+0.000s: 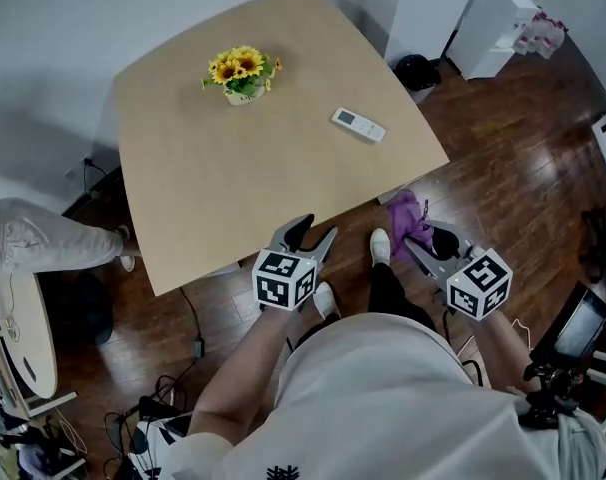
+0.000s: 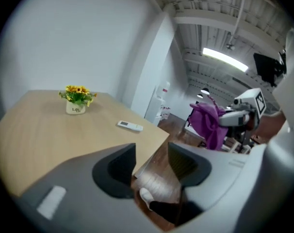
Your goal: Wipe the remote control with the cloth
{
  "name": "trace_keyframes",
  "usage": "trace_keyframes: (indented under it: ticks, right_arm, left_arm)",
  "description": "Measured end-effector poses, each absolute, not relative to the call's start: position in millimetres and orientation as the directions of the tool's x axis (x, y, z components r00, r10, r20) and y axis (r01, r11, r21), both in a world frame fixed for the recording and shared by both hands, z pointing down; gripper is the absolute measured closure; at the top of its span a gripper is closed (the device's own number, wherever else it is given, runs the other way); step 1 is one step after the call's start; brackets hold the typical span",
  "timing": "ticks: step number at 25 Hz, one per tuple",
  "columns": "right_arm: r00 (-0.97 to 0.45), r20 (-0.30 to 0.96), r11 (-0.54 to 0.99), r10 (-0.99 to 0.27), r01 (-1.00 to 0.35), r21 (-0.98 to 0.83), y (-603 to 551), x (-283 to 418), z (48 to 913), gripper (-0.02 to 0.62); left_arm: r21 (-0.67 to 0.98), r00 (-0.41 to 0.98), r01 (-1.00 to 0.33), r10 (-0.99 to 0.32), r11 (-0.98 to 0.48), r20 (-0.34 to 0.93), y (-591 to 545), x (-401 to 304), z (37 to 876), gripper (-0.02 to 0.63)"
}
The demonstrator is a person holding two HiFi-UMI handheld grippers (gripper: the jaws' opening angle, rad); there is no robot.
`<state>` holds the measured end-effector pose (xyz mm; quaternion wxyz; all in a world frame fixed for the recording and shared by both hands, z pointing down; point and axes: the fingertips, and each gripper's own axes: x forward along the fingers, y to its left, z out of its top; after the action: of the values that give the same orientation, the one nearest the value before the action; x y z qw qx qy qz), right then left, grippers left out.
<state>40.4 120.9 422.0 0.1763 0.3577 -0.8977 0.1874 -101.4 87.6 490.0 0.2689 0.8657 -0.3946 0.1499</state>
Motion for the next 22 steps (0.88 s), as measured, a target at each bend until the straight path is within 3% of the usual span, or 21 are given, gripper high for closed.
trace_keyframes:
  ticks: [6, 13, 19, 22]
  right_arm:
    - [-0.722, 0.442, 0.709, -0.533, -0.666, -0.232, 12.8, 87.2, 414.1, 0.469]
    - [-0.719, 0.439, 0.706, -0.539, -0.67, -0.229, 4.3, 94.3, 412.0, 0.469]
    - [-0.727, 0.461, 0.684, -0.509, -0.667, -0.296, -55.3, 179.2, 443.9, 0.469]
    - [-0.732, 0.469, 0.683, -0.494, -0.66, -0.311, -62.2, 187.4, 451.0, 0.469]
  left_arm:
    - [0.47, 0.594, -0.802, -0.581, -0.37, 0.556, -34.6, -24.0, 524.5, 0.305]
    - [0.457, 0.478, -0.867, -0.596, -0.199, 0.646, -88.4, -26.1, 561.7, 0.265]
    - [0.437, 0.355, -0.9, -0.581, 0.001, 0.732, -178.3, 32.3, 612.0, 0.255]
    - [0.394, 0.274, -0.914, -0.572, 0.094, 0.773, -193.2, 27.7, 628.8, 0.233]
